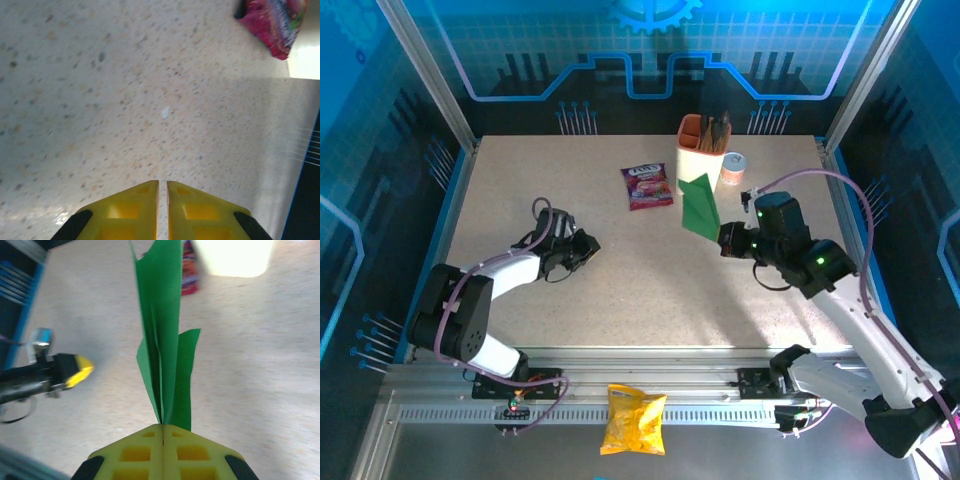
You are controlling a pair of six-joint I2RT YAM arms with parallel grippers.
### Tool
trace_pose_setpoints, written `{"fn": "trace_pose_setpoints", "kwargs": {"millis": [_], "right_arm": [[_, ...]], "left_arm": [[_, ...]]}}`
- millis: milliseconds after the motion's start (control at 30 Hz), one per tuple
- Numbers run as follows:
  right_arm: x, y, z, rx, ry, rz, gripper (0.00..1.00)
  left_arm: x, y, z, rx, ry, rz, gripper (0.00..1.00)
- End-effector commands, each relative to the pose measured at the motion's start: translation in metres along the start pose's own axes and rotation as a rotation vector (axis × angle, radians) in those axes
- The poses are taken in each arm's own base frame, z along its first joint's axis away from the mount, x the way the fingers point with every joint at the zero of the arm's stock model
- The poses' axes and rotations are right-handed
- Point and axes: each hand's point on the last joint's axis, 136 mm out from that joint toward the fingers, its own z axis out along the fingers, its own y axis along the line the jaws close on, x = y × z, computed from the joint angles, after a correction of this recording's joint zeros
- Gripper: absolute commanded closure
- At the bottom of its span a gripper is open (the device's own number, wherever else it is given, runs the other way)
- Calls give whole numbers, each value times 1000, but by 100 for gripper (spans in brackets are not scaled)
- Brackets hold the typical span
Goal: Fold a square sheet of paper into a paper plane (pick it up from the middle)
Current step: Turn over the paper at the center of the table.
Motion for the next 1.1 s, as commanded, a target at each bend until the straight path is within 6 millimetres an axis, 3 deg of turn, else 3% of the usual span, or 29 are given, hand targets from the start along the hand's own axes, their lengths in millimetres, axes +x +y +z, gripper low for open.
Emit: {"fn": "trace_pose_setpoints", "kwargs": {"millis": [0, 233, 467, 633, 867, 967, 1067], "right_arm": [[29, -62, -13, 358, 149, -160, 100], [35, -80, -16, 697, 213, -356, 100], [63, -68, 13, 934, 367, -594, 100], [101, -32, 58, 948, 470, -736, 100], [171, 33, 136, 785, 585, -816, 98], [190, 65, 160, 669, 612, -805, 79], [186, 95, 164, 517, 601, -750, 61]], "left_arm": [[6, 3, -8, 8, 1, -17, 86], [7, 5, -26, 11, -34, -10, 82], [2, 15, -44, -23, -81, -46, 81], [0, 27, -51, -35, -105, -107, 80], [3, 37, -51, -11, -92, -164, 80], [1, 39, -52, -4, -89, -182, 80], [-6, 40, -56, 1, -103, -194, 79]]}}
